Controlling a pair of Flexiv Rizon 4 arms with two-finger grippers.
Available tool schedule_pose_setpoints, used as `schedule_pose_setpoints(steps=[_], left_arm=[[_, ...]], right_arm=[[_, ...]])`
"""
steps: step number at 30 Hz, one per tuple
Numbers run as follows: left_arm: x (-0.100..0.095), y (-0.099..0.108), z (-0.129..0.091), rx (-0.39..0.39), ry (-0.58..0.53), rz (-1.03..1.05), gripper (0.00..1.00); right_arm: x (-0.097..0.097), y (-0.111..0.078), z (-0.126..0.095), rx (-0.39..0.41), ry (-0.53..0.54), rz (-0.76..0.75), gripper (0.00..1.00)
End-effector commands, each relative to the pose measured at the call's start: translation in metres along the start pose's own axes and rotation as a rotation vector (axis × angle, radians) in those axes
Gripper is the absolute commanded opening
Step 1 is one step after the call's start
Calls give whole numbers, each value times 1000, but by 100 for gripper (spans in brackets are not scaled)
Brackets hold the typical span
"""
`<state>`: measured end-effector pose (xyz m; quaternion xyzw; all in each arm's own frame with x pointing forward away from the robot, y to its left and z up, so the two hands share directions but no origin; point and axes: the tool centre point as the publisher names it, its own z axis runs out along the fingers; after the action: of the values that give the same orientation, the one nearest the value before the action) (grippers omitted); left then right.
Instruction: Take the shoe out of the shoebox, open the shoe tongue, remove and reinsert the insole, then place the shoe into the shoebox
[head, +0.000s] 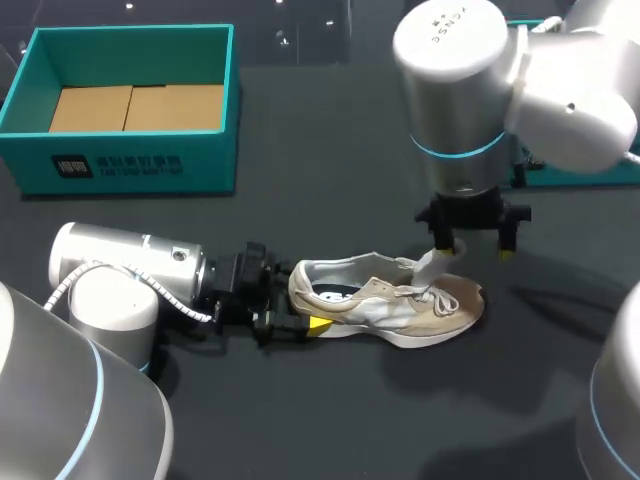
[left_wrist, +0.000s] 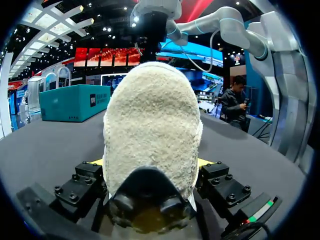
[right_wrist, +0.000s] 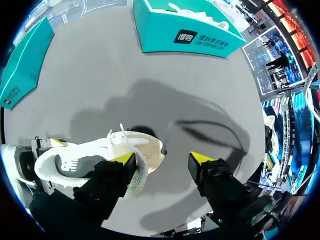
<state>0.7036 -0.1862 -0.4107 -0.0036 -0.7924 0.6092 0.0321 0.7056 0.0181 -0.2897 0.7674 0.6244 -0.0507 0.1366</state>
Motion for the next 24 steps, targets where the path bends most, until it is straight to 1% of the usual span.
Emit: schedule_pose_setpoints(steps=[1,7,9,10,13,14,16,18,20,21,22,24], left_arm=[[0,1,0,1,0,0,0],[0,1,0,1,0,0,0],[0,1,0,1,0,0,0],[0,1,0,1,0,0,0],[0,1,0,1,0,0,0],[0,1,0,1,0,0,0],[0,1,0,1,0,0,0],[0,1,0,1,0,0,0],[0,1,0,1,0,0,0],[0,1,0,1,0,0,0],[0,1,0,1,0,0,0],[0,1,0,1,0,0,0]], right_arm=[[7,-4,-40,-44,-19,-45,51],[28,-3,-71,-100,5,-205,49],[36,-3,-79,-107,38,-269,46],[40,-4,-81,-107,45,-301,43],[53,-10,-87,-104,80,-401,17],[57,-12,-89,-104,96,-439,0],[66,-17,-92,-109,127,-514,0],[73,-24,-97,-134,169,-621,0],[79,-36,-104,-186,265,-775,0],[80,-43,-107,-222,282,-861,0],[80,-50,-108,-254,272,-885,0],[80,-50,-108,-254,272,-885,0]])
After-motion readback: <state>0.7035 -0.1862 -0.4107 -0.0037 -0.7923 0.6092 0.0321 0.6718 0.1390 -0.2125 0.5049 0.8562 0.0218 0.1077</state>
